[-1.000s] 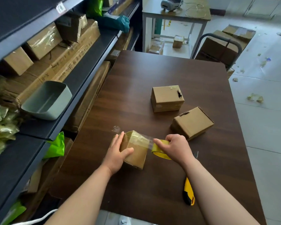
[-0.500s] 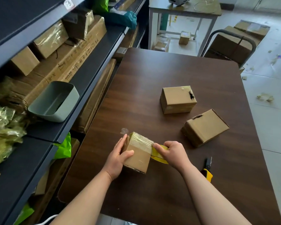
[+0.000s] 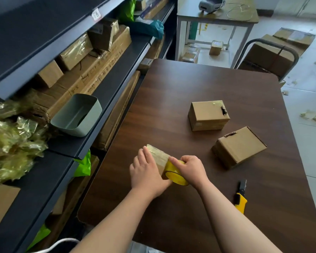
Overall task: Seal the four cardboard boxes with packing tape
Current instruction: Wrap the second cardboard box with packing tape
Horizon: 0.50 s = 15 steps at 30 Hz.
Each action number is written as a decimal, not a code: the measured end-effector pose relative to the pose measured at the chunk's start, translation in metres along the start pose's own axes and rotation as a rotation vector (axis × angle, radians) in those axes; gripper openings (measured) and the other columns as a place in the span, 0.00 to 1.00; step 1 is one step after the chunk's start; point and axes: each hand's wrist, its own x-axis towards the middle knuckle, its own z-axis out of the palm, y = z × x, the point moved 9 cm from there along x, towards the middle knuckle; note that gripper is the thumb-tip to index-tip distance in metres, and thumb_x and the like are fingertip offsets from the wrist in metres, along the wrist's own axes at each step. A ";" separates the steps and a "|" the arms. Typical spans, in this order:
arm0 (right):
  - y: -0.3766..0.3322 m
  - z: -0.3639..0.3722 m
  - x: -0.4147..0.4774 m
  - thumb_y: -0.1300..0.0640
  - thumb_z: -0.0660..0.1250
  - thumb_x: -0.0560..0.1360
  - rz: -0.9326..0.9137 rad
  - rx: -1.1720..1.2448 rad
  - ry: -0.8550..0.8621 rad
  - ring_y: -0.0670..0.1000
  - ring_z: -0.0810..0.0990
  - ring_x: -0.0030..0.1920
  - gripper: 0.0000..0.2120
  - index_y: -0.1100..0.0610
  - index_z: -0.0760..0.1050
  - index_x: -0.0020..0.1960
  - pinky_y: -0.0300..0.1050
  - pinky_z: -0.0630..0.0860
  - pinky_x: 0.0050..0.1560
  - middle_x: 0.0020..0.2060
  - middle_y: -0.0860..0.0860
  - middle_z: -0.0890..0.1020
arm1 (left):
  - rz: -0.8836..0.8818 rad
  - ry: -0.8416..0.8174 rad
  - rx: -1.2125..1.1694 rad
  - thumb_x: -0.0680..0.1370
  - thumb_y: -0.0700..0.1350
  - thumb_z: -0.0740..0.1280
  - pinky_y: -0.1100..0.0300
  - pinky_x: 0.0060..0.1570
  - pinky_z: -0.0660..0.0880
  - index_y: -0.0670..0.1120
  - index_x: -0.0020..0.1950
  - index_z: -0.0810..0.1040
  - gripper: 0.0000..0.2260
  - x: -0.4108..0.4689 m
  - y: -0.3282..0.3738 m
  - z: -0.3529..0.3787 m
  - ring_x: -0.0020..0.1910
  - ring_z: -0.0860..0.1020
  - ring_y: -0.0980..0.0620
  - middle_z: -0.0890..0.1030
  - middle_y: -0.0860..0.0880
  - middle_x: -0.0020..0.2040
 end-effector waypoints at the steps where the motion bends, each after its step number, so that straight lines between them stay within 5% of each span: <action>1: -0.001 -0.002 -0.001 0.37 0.66 0.73 -0.010 0.006 0.007 0.50 0.71 0.29 0.27 0.56 0.68 0.27 0.46 0.67 0.31 0.23 0.47 0.70 | -0.011 0.004 0.005 0.68 0.65 0.70 0.49 0.72 0.57 0.42 0.78 0.38 0.55 0.003 -0.001 0.002 0.76 0.55 0.43 0.51 0.43 0.78; 7: -0.004 -0.058 -0.011 0.39 0.71 0.70 -0.155 0.261 0.163 0.47 0.60 0.27 0.29 0.55 0.61 0.24 0.46 0.60 0.29 0.22 0.46 0.60 | -0.008 -0.009 -0.306 0.67 0.55 0.76 0.48 0.72 0.60 0.46 0.79 0.44 0.53 0.031 0.001 -0.009 0.75 0.59 0.44 0.58 0.46 0.77; 11: -0.004 -0.092 -0.017 0.48 0.73 0.72 -0.189 0.248 0.180 0.46 0.61 0.27 0.25 0.53 0.65 0.23 0.44 0.61 0.30 0.22 0.46 0.64 | -0.023 -0.131 -0.654 0.63 0.48 0.81 0.51 0.71 0.64 0.46 0.78 0.52 0.52 0.035 0.008 0.007 0.73 0.64 0.46 0.64 0.45 0.75; 15: 0.038 -0.118 -0.023 0.46 0.75 0.69 -0.099 0.188 0.229 0.46 0.63 0.27 0.23 0.55 0.70 0.25 0.43 0.62 0.29 0.23 0.47 0.66 | -0.182 -0.164 -1.007 0.64 0.38 0.80 0.52 0.65 0.71 0.43 0.76 0.60 0.46 0.037 -0.017 0.024 0.64 0.72 0.48 0.71 0.45 0.70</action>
